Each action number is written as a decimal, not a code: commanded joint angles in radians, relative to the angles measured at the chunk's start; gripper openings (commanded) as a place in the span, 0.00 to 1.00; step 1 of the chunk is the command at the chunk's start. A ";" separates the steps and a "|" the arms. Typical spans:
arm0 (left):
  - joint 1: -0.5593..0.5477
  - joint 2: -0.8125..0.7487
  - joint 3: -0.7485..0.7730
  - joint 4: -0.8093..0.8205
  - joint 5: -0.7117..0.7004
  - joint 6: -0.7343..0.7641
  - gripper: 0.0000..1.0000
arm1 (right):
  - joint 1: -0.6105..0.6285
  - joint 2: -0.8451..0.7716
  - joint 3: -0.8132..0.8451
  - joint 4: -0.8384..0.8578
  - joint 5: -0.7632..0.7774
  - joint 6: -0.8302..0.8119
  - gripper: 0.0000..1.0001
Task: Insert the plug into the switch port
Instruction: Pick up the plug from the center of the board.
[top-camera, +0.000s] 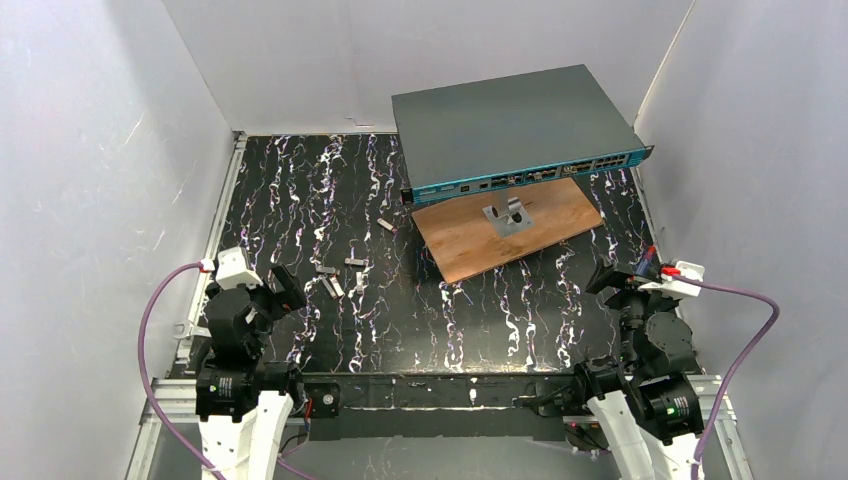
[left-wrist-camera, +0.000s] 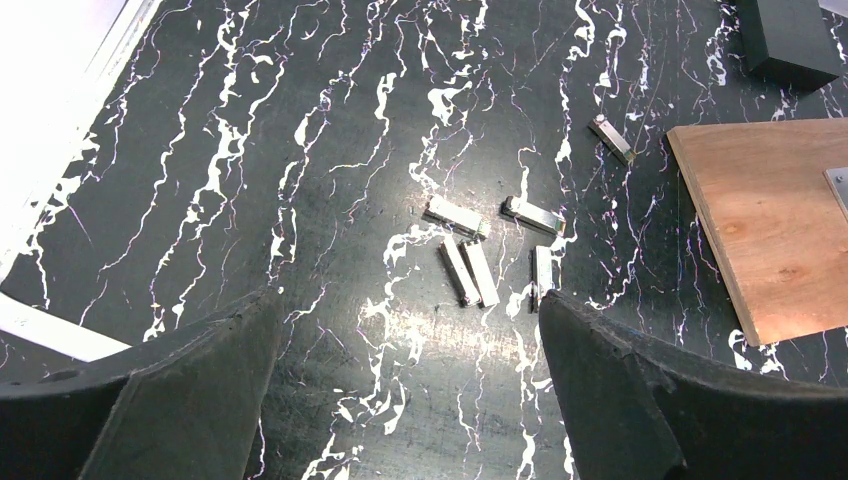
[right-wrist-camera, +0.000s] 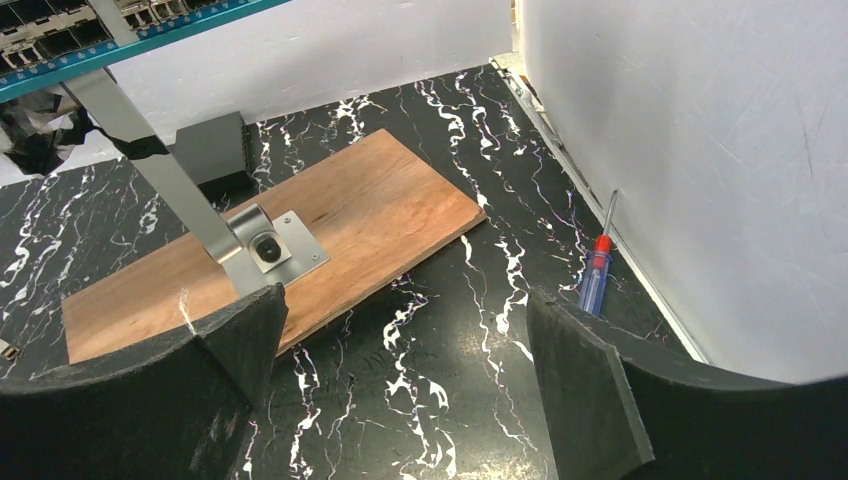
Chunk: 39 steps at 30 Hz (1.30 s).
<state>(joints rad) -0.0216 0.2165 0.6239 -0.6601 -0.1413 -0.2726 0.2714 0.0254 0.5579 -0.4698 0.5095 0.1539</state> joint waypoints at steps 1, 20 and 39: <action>0.006 0.004 0.034 -0.012 -0.010 -0.005 0.98 | 0.005 -0.012 -0.001 0.031 -0.003 0.003 0.99; 0.006 0.092 0.049 -0.007 0.028 -0.004 0.98 | 0.006 -0.012 -0.001 0.031 -0.002 0.003 0.99; 0.005 0.650 0.109 -0.020 0.165 -0.217 0.88 | 0.014 -0.012 0.000 0.031 -0.003 0.003 0.99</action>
<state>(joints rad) -0.0216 0.7933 0.7120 -0.6621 -0.0139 -0.4313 0.2771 0.0254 0.5579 -0.4698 0.5091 0.1543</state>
